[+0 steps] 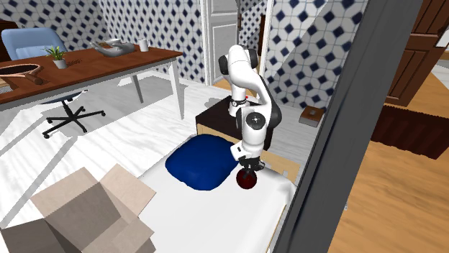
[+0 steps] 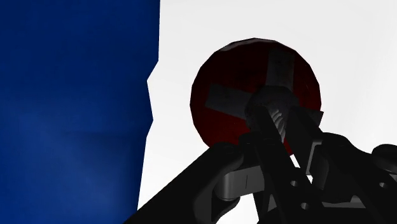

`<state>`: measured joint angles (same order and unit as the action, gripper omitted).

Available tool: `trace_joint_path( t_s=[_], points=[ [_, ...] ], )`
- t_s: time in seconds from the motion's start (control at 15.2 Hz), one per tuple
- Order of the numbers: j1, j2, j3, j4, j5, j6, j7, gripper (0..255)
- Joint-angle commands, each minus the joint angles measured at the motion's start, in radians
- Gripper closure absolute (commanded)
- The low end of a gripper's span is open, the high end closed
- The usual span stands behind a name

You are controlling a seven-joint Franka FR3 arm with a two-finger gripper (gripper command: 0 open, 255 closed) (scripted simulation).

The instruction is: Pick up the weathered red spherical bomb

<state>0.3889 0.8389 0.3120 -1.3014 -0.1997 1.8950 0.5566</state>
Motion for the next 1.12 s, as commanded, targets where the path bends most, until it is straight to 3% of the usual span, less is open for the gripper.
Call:
trace_joint_path(
  t_s=[0.0, 1.06],
  points=[
    [-0.001, 0.0, 0.0, -0.002, 0.0, 0.001, 0.0, 255],
    [-0.005, -0.089, 0.017, 0.055, 0.022, -0.143, -0.007, 255]
  ],
)
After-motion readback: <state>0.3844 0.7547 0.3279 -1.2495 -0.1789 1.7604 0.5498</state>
